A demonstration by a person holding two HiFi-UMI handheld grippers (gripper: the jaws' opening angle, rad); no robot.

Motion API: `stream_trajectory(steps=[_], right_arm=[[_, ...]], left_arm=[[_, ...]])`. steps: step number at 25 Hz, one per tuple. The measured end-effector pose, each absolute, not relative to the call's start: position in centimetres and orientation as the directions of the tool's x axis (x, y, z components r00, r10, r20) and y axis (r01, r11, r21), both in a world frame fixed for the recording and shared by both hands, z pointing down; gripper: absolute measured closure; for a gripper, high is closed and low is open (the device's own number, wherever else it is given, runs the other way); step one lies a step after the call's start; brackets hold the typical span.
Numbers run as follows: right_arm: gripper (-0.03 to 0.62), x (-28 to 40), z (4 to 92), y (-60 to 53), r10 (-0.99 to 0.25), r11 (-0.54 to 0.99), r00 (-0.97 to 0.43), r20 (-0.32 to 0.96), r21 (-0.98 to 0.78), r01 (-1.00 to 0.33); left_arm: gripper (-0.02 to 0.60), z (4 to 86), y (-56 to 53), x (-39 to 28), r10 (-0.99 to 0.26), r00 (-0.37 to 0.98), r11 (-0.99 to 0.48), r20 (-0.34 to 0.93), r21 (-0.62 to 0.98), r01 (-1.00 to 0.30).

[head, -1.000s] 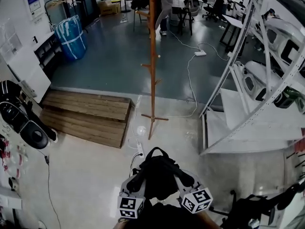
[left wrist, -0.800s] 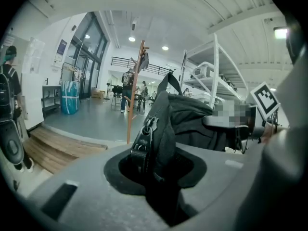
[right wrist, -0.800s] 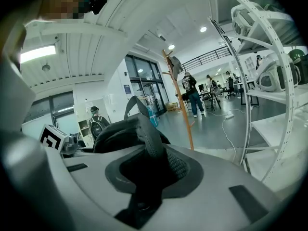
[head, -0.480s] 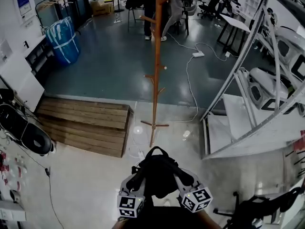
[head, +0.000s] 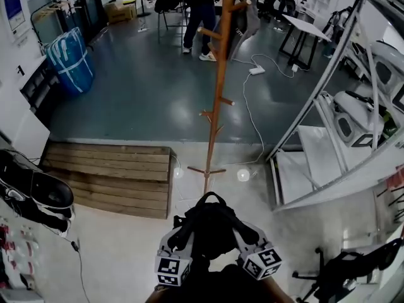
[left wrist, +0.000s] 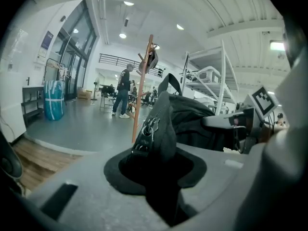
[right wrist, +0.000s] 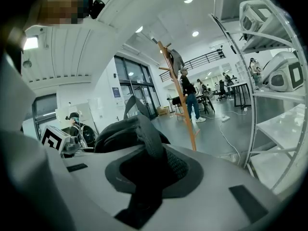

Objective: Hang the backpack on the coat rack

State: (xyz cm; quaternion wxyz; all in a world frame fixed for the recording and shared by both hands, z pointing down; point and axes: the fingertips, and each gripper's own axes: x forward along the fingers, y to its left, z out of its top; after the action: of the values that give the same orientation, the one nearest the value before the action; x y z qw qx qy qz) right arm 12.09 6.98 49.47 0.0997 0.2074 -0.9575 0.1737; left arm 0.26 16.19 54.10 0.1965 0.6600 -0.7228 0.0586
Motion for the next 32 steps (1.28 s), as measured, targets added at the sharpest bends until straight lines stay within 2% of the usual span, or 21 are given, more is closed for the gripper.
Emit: stream_trajectory(steps=[11, 20, 26, 32], right_arm=[[0.523, 5.8, 49.3, 4.7, -0.380, 0.840, -0.880, 0.285, -0.292, -0.457], [0.523, 2.4, 50.4, 0.3, -0.307, 0.862, -0.906, 0.291, -0.319, -0.394], [0.523, 1.1, 50.7, -2.9, -0.255, 0.874, -0.929, 0.268, -0.348, -0.340], [0.523, 0.1, 50.2, -4.8, -0.246, 0.885, -0.935, 0.254, -0.335, -0.324]], left_arm=[[0.463, 53.2, 13.4, -6.7, -0.939, -0.035, 0.100, 0.342, 0.174, -0.980], [0.463, 54.3, 9.7, -9.2, -0.923, -0.075, 0.155, 0.377, 0.188, -0.970], [0.463, 54.3, 7.0, -10.8, -0.920, -0.120, 0.185, 0.372, 0.143, -0.972], [0.463, 54.1, 5.0, -11.8, -0.925, -0.115, 0.179, 0.363, 0.149, -0.972]])
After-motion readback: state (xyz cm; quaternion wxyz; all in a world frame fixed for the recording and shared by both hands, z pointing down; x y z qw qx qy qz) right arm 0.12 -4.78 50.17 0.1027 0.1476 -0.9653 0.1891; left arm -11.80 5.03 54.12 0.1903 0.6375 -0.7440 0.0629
